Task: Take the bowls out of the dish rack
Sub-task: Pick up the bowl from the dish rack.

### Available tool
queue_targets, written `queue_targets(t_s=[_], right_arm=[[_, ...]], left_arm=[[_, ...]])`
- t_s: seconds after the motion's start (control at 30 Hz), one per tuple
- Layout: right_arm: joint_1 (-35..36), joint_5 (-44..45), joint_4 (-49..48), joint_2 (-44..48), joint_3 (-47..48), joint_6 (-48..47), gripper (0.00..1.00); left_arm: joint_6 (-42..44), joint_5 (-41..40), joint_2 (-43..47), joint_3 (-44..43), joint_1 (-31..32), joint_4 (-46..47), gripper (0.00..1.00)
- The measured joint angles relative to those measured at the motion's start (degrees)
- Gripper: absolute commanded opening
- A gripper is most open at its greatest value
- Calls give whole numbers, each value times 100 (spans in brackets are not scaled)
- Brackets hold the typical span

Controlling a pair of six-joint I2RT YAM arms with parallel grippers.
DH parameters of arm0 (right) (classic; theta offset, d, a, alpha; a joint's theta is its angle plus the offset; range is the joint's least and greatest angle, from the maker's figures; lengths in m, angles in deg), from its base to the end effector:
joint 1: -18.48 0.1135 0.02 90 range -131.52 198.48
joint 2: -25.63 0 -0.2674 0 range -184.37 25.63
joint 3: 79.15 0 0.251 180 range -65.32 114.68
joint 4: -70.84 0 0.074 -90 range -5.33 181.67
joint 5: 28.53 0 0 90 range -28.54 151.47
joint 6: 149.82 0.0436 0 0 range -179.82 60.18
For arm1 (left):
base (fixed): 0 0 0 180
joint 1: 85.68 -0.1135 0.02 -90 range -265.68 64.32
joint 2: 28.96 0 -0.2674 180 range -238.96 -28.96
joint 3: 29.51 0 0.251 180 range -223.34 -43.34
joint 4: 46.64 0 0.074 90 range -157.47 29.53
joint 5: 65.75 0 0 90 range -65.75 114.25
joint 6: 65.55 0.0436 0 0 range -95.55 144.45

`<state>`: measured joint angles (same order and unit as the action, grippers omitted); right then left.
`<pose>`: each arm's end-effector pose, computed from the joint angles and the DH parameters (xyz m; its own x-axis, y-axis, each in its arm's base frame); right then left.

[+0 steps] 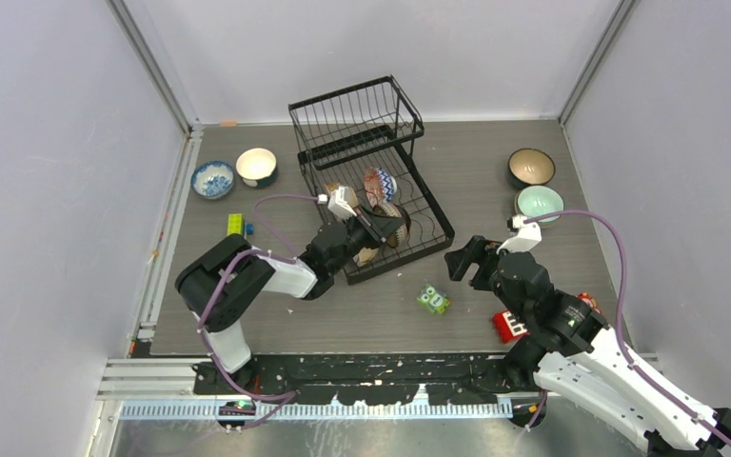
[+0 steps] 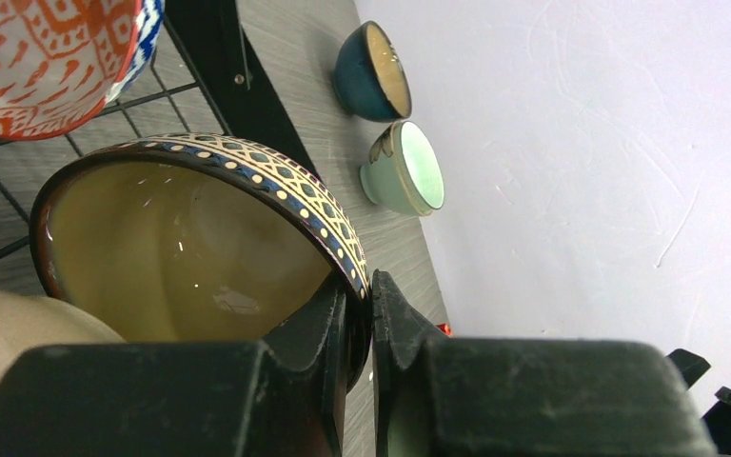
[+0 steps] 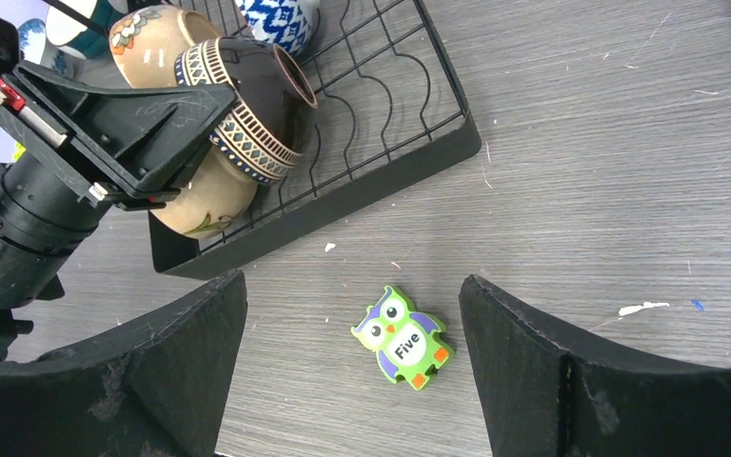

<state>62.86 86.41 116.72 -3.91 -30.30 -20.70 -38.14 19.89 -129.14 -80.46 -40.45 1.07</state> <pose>0.1028 0.0748 0.2776 -0.4781 0.3326 -0.8129 -0.0812 0.9048 0.4180 0.2479 -0.2452 0.1835 -0.5895 -0.6626 -0.4620 0.2847 0.3648 -0.8865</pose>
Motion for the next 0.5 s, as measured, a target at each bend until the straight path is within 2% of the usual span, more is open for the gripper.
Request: queue_targets(t_s=[0.5], right_arm=[[0, 66, 90, 149, 9, -22, 86]], left_arm=[[2, 356, -2, -170, -24, 223, 0]])
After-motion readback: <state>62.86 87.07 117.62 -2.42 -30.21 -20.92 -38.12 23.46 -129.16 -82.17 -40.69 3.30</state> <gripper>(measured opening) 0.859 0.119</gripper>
